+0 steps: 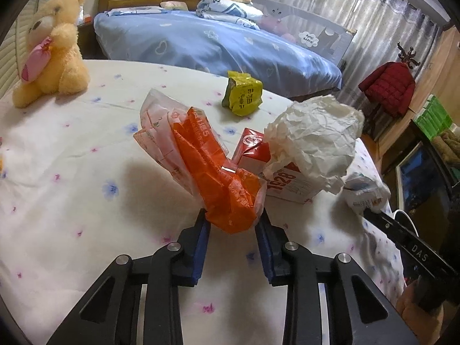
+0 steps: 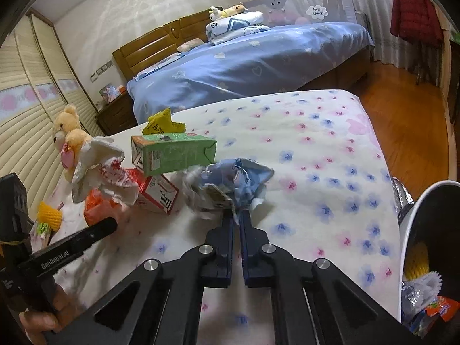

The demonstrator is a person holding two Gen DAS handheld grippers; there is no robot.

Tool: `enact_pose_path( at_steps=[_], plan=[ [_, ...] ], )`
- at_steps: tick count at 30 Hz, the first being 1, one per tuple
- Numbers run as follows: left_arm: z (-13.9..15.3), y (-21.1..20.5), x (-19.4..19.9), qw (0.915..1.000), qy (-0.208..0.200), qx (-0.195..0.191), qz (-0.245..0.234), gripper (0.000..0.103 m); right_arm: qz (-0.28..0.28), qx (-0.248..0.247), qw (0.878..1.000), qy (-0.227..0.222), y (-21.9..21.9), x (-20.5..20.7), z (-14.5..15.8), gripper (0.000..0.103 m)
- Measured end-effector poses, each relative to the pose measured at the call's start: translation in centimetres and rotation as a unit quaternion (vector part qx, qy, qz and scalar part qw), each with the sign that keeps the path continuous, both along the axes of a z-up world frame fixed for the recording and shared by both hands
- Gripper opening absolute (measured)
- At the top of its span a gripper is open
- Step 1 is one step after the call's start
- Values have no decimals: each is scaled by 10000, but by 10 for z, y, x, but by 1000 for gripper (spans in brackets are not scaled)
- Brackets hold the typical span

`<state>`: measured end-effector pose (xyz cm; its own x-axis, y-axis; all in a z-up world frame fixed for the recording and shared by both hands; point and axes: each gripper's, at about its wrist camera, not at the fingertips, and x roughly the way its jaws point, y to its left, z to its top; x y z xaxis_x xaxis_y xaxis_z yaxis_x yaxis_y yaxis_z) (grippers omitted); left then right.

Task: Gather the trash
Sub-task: 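Grasp the orange plastic bag with the left tool while the right tool grasps the crumpled foil wrapper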

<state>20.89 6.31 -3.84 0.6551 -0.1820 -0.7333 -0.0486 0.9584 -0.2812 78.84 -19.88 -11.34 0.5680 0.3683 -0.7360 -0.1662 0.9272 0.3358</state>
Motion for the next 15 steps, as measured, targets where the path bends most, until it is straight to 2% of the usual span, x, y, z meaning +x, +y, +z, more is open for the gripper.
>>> enact_pose_path(
  at_steps=[3, 15],
  plan=[
    [2, 2, -10, 10000, -47, 3, -27, 28, 26, -11, 10000, -19, -1, -9, 2, 1],
    [11, -13, -62, 9985, -67, 15, -547, 27, 94, 37, 9998, -146, -5, -53, 19, 0]
  ],
)
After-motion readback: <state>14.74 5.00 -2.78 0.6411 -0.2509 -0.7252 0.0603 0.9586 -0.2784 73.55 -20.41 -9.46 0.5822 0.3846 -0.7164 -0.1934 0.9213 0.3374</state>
